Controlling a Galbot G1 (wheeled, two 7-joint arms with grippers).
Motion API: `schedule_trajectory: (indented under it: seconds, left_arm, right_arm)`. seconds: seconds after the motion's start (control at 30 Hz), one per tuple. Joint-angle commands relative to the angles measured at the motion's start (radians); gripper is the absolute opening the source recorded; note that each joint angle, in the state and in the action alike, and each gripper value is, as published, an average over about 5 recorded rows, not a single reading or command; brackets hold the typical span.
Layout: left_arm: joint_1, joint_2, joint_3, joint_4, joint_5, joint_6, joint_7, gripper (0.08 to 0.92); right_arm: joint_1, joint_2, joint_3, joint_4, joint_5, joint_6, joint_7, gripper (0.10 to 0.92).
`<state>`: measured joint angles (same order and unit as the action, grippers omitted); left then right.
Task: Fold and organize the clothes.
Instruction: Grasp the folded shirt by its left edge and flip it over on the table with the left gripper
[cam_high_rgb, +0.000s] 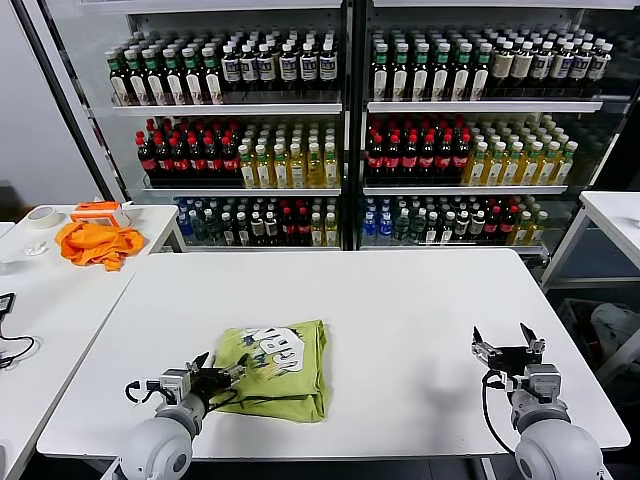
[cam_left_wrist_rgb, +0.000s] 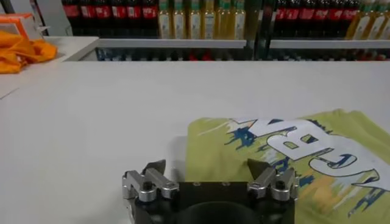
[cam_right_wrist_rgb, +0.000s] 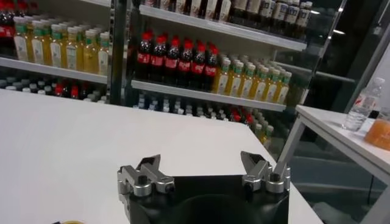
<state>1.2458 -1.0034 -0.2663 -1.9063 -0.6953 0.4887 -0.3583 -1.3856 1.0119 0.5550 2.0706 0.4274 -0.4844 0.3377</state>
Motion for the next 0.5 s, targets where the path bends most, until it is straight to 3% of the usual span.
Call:
schedule_trajectory:
  seconds: [0.03,0.5]
  left_arm:
    - [0.025,-0.006,-0.007,0.024,-0.011,-0.029,0.020,0.775]
    - [0.041,-0.009,-0.013,0.038,-0.053,-0.110,0.107,0.369]
  right_arm:
    - [0.003,0.001,0.000,-0.002,0.001,0.000,0.000,0.823]
    - [-0.002,0.004,0.000,-0.003,0.001,0.000,0.000,0.823]
